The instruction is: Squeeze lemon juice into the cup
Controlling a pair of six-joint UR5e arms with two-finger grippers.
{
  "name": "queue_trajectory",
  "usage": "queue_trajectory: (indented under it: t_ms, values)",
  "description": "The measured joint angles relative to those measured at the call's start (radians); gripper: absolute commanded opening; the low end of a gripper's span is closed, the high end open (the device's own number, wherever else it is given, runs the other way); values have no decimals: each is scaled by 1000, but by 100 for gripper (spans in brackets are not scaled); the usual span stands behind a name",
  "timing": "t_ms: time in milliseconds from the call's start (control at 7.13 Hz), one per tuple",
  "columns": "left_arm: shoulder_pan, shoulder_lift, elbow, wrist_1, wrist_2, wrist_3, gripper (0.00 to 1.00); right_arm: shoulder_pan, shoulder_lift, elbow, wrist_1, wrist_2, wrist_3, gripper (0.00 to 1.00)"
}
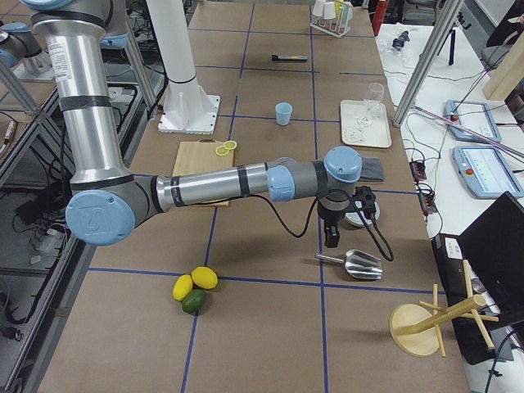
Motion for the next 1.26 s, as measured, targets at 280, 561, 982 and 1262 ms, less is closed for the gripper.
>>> queue_trajectory:
  t_ms: [280,561,982,1262]
  values:
    - [11,16,3,-13,-2,8,100,1,-2,-4,3,2,-1,100]
    - [16,18,10,-22,0,8,100,1,-3,-4,5,3,1,100]
    - [17,18,10,-17,5,8,100,0,-11,-7,-1,3,2,100]
    - [18,21,11,-16,4,9,100,-1,-12,-19,-4,4,1,100]
